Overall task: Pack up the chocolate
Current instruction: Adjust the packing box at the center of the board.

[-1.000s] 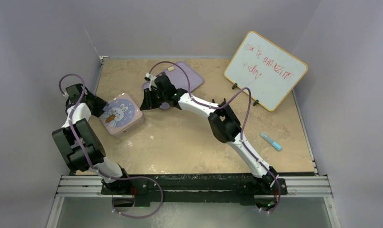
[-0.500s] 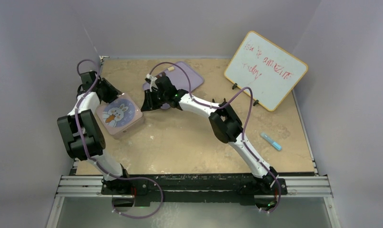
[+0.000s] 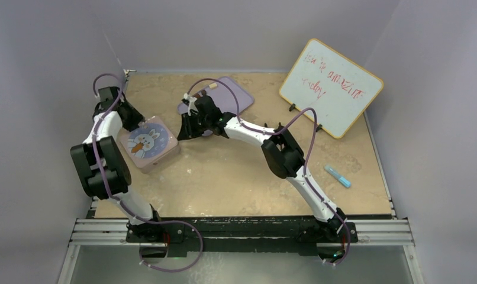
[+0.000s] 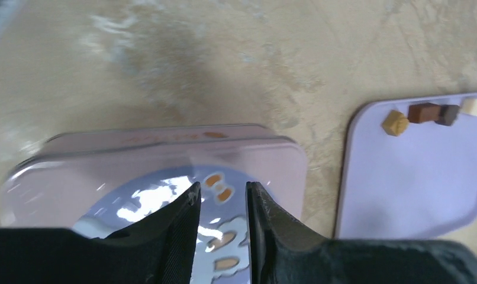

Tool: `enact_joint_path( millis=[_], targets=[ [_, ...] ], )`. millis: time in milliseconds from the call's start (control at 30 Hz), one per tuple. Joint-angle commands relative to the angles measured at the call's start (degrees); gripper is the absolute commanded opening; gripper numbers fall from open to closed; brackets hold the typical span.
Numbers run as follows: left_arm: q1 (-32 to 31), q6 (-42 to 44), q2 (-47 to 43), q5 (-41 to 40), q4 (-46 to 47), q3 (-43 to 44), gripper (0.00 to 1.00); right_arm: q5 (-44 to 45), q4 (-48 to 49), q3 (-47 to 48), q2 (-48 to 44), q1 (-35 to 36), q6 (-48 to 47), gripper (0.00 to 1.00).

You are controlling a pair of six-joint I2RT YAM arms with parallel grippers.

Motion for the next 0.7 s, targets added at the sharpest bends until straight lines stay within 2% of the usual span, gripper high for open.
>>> enact_joint_path(
  millis=[0,133,267,433,500,667],
  targets=[
    [0.25,4.07,-10.76,-14.95,-5.13,0.07,0.33,-0.08,-1.00,-2.36,-5.17,0.14,-1.37,0.28],
    [0.66,5.17,-15.49,-21.12,-4.15,-3.19,0.36,-0.40,0.41,-3.91,-6.70,-0.04,-1.06,0.32],
    [1.71,4.86,-12.71,-22.10,-4.89,-4.73,0.39,-0.91,0.83,-4.46,-7.49,-0.04,-0.82,0.32],
    [6.91,6.17,-4.30,-20.78,-7.17,-5.82,0.38,-1.03,0.86,-5.27,-8.78,-0.05,-1.11,0.32],
    [8.11,5.67,-1.98,-16.94,-6.40,-6.28,0.35,-1.39,1.15,-5.45,-8.97,-0.04,-0.89,0.32],
    [8.28,4.39,-1.02,-12.78,-6.16,-5.23,0.32,-1.45,1.19,-5.69,-9.37,-0.04,-0.88,0.30]
  ],
)
